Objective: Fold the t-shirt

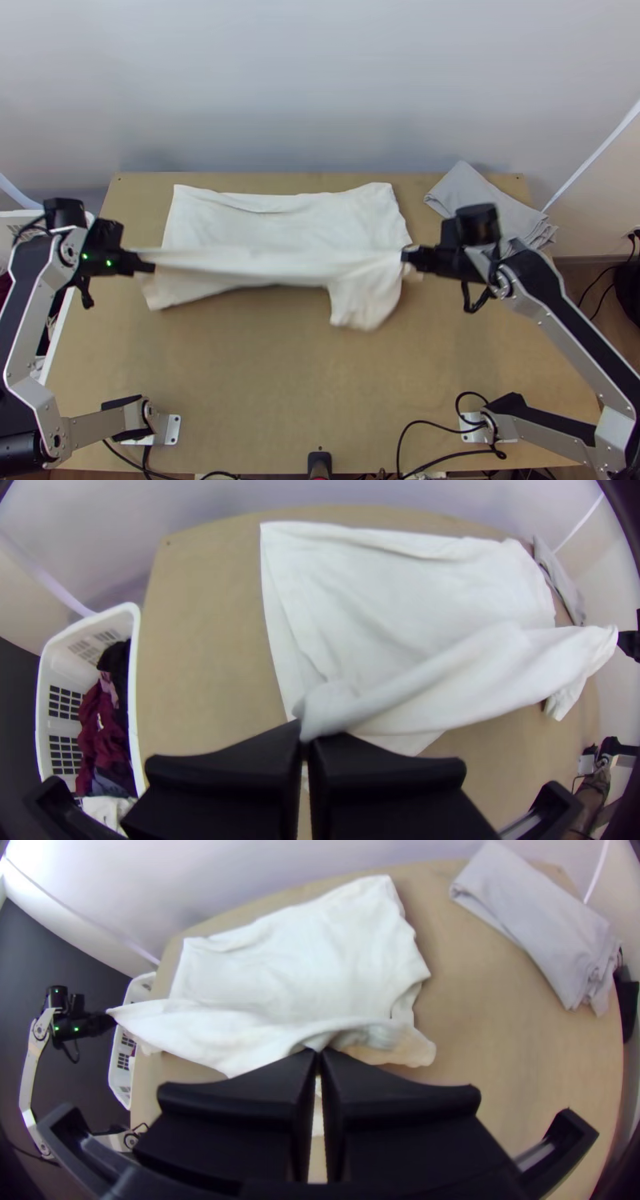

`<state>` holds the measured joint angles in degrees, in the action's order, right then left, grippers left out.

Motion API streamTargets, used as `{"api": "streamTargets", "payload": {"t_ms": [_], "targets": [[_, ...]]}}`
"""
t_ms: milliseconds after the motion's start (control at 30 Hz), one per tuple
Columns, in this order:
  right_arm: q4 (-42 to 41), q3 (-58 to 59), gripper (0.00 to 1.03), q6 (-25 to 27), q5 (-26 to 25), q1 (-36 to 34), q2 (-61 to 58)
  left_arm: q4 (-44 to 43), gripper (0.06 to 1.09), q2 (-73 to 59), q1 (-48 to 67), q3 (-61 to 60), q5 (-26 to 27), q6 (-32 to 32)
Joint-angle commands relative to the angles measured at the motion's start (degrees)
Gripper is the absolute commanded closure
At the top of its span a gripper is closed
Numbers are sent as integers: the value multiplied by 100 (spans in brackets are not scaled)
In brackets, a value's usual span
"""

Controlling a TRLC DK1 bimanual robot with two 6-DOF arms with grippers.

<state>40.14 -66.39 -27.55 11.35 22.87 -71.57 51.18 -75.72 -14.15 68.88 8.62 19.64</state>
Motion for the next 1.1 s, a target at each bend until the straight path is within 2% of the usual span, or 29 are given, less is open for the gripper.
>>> {"api": "streamTargets", "payload": {"t_ms": [0, 133, 400, 600, 767, 1067], "targets": [[-129, -542, 100, 277, -46, -178, -147, -328, 104, 93, -44, 574, 43, -320], [-147, -946, 100, 356, -46, -213, -314, -504, 104, 31, -44, 969, 43, -751], [-147, -814, 100, 303, -46, -152, -393, -574, 104, 5, 202, 187, 43, -698], [-173, -630, 100, 303, -46, -81, -498, -1330, 105, -188, 431, -367, 43, -716], [-296, -489, 100, 285, -46, -20, -621, -1883, 104, -909, 686, -323, 34, -795], [-428, -375, 100, 171, -63, 68, -867, -2551, 105, -2772, 870, 459, 34, -918]]}}
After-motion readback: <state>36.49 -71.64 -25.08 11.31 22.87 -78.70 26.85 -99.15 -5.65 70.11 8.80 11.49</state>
